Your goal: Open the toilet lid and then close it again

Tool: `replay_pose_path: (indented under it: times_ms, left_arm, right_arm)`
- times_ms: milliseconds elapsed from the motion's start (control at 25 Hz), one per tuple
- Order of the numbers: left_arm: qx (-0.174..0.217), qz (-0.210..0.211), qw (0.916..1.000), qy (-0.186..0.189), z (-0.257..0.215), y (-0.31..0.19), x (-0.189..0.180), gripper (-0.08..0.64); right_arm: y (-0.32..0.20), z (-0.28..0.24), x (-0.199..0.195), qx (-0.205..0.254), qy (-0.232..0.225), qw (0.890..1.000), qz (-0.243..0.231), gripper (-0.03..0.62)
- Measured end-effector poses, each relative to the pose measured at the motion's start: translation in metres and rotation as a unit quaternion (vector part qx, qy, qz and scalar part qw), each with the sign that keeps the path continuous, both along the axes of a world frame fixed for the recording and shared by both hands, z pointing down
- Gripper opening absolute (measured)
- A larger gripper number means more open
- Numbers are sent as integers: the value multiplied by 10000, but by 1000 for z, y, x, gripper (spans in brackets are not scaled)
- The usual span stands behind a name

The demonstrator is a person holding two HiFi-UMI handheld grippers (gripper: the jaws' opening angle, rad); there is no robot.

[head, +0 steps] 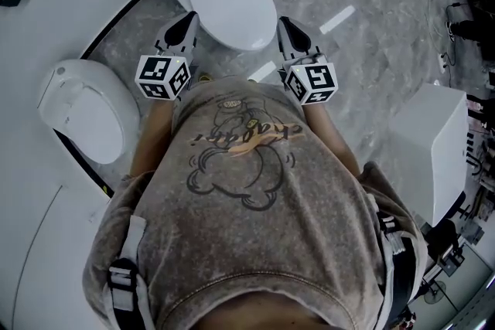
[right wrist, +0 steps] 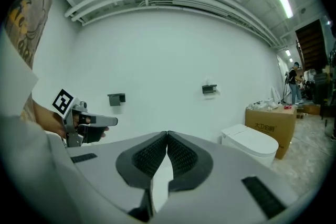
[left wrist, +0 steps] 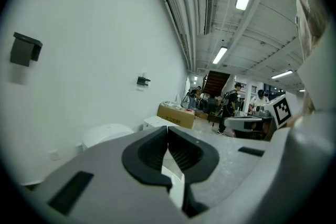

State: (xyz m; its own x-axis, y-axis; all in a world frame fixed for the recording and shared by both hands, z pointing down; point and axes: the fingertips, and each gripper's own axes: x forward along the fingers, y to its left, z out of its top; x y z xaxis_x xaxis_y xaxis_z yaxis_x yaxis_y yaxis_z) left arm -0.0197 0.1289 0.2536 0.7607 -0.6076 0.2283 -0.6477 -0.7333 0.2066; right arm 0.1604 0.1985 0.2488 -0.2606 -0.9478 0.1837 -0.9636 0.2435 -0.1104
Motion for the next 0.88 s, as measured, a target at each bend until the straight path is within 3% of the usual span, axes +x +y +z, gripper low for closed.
replay_pose_path:
  times_ms: [200, 880]
  left_arm:
    - [70, -161, 9998, -104, 8, 0, -6, 9]
    - [48, -147, 9999, 58, -4, 3, -7, 9]
  right_arm:
    - [-1, 8, 4, -12, -81, 9999, 139, 28]
    - [5, 12, 1, -124, -121, 9996, 227, 26]
